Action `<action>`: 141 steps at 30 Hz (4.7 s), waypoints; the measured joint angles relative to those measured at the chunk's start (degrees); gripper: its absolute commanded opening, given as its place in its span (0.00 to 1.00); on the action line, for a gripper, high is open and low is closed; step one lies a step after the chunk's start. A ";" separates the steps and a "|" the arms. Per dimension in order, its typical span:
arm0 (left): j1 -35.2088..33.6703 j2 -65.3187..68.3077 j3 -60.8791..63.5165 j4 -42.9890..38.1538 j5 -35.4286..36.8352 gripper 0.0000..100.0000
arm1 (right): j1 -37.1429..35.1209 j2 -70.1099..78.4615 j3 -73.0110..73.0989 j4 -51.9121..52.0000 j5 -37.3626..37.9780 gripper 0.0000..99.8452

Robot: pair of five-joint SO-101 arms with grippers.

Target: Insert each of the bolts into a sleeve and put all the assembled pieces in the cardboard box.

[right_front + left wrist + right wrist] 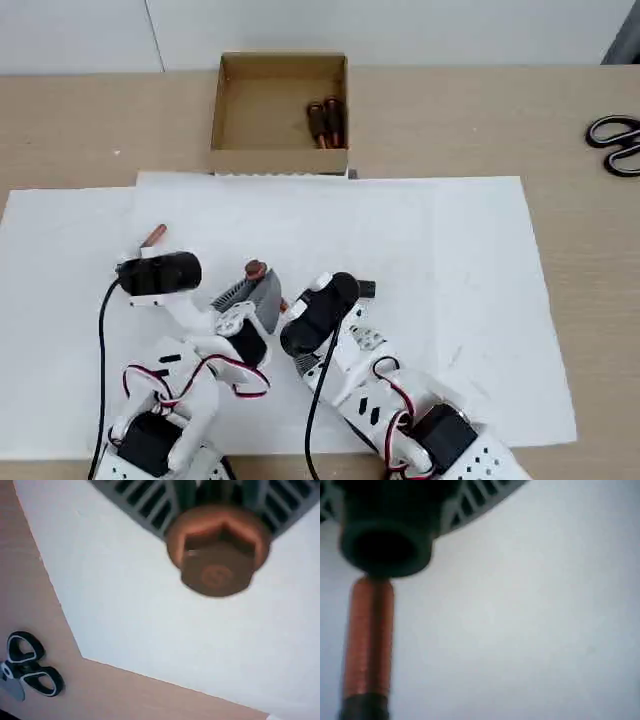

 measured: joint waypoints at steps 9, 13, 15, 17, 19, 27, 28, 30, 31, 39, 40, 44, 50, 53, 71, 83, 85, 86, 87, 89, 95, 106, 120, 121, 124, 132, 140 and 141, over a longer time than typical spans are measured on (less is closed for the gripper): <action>0.35 0.00 -2.90 0.00 0.00 0.01 | 0.00 0.00 1.49 0.00 0.00 0.00; 0.35 0.00 -5.10 0.00 0.00 0.01 | 0.00 0.00 1.49 0.00 0.00 0.00; 0.35 0.00 -5.10 0.00 0.00 0.01 | 0.00 0.00 1.49 0.00 0.00 0.00; 0.35 0.00 -5.10 0.18 0.00 0.01 | 0.00 0.00 1.49 0.00 0.00 0.00; 0.35 -0.09 -5.10 1.14 0.00 0.01 | 0.00 0.00 1.49 0.00 0.00 0.00; 0.35 -0.09 -5.10 3.43 0.00 0.01 | 0.00 0.00 1.49 -3.87 0.00 0.00; 0.35 -0.09 -5.10 3.43 0.00 0.01 | 0.00 0.00 1.49 -4.04 0.00 0.00; 0.35 -0.09 -5.10 3.43 0.00 0.01 | 0.00 0.00 1.49 -4.04 0.00 0.00; 0.35 -0.09 -5.10 3.43 0.00 0.01 | 0.00 0.00 1.49 -4.04 0.00 0.00; 5.27 -0.09 -5.10 5.10 -0.18 0.01 | 0.00 0.00 1.49 -5.19 0.00 0.00; 5.45 -0.09 -5.10 5.19 -0.18 0.01 | 0.00 0.00 1.49 -5.19 0.00 0.00; 5.71 -0.09 -4.31 5.19 -0.18 0.01 | 0.00 0.00 1.49 -5.89 0.00 0.00; 6.77 -0.09 -2.64 7.03 -2.55 0.01 | 0.00 0.00 1.58 -8.79 5.63 0.00; 7.30 -0.62 -1.49 8.09 -4.13 0.01 | 0.00 0.09 1.67 -10.29 7.12 0.00; 6.95 -0.26 -0.88 9.58 -9.14 0.28 | 0.00 0.09 1.67 -10.90 11.43 0.00; 6.77 -0.26 -3.87 9.67 -10.20 0.28 | -0.09 0.00 1.67 -11.52 11.52 0.00; 6.77 -0.35 -5.19 9.67 -10.46 0.28 | 0.00 0.00 1.67 -11.60 11.52 0.00; 6.77 -0.35 -5.80 9.67 -10.20 0.28 | 0.00 0.00 1.58 -11.78 11.52 0.00; 6.77 -0.35 -6.59 9.67 -10.11 0.28 | -0.09 0.00 1.67 -11.78 11.52 0.00; 6.95 -0.44 -7.74 9.67 -10.11 0.26 | 0.00 0.00 1.67 -11.87 11.52 0.00; 6.77 -0.35 -8.09 9.67 -11.25 0.03 | 0.00 0.00 1.67 -11.87 11.52 0.00; -4.31 -0.35 -2.02 9.14 -17.32 0.01 | 3.25 0.00 1.67 -11.87 11.52 0.00; -14.86 -0.35 10.64 -5.19 -34.73 0.01 | 24.00 12.48 -9.67 -11.87 4.75 0.00; -15.03 -0.35 10.64 -5.19 -36.13 0.01 | 24.70 15.47 -12.31 -11.87 4.75 0.00; -15.12 -0.35 10.64 -3.87 -40.88 0.01 | 26.02 25.67 -21.01 -11.87 4.75 0.00; -15.12 -0.35 10.64 0.79 -53.54 0.01 | 26.11 57.67 -49.93 -11.87 4.75 0.00; -15.12 -0.35 10.64 0.79 -54.24 0.01 | 26.64 90.46 -79.82 -11.96 6.77 0.00; -15.12 -0.35 10.64 0.79 -54.24 0.01 | 26.55 94.42 -83.69 -11.96 8.09 0.00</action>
